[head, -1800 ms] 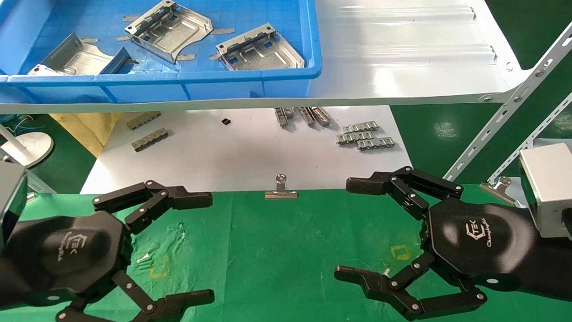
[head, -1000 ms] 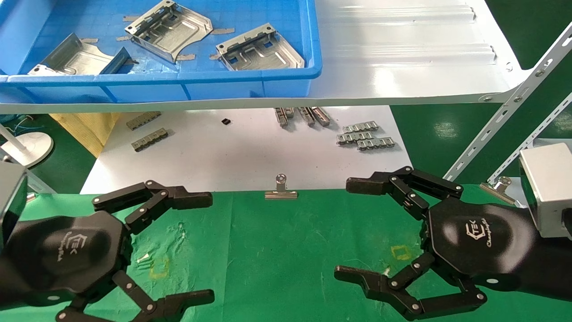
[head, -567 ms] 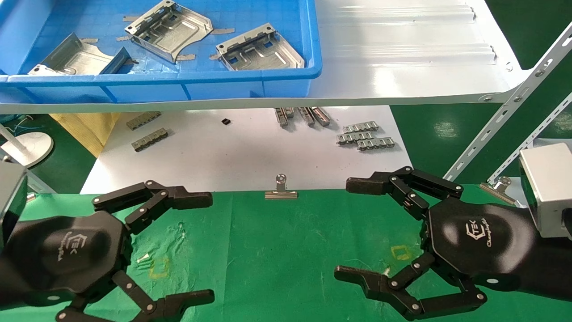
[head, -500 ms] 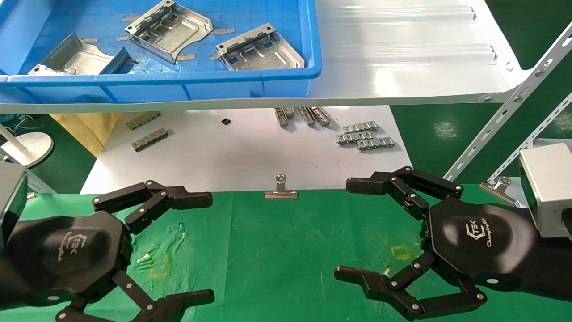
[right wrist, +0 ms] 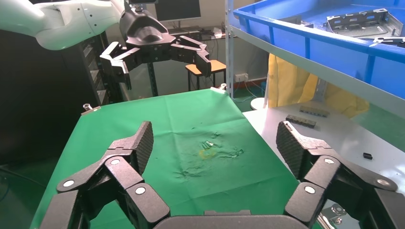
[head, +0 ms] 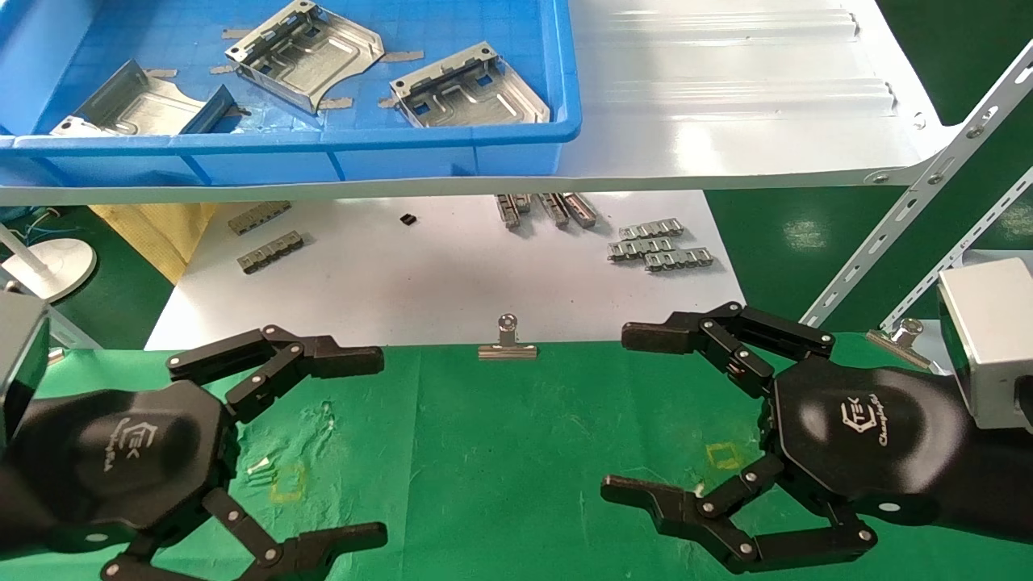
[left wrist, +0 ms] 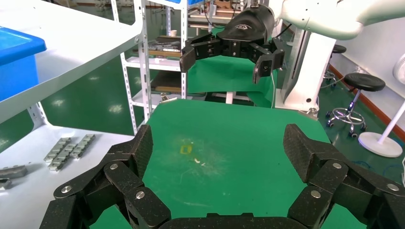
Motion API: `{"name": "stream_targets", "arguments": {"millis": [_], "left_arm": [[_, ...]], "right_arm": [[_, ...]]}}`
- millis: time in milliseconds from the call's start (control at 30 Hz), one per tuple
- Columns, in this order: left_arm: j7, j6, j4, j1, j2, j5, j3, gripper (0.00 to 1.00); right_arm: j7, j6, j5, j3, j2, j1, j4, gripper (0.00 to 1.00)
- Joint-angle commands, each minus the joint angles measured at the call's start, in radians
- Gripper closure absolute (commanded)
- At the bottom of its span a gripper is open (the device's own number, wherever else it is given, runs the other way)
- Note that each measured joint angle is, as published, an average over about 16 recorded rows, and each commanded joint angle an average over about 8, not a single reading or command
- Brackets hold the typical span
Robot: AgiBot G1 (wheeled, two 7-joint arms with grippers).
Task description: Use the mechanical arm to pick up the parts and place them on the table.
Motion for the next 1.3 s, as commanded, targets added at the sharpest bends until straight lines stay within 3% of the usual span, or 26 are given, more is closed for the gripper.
{"name": "stream_targets", "arguments": {"millis": [33, 1300], "left_arm": [[0.000, 0.000, 0.000, 0.000, 0.000, 0.000, 0.000, 0.00], [0.000, 0.000, 0.000, 0.000, 0.000, 0.000, 0.000, 0.00]], "right_arm": [[0.000, 0.000, 0.000, 0.000, 0.000, 0.000, 0.000, 1.00], [0.000, 0.000, 0.000, 0.000, 0.000, 0.000, 0.000, 1.00]]}}
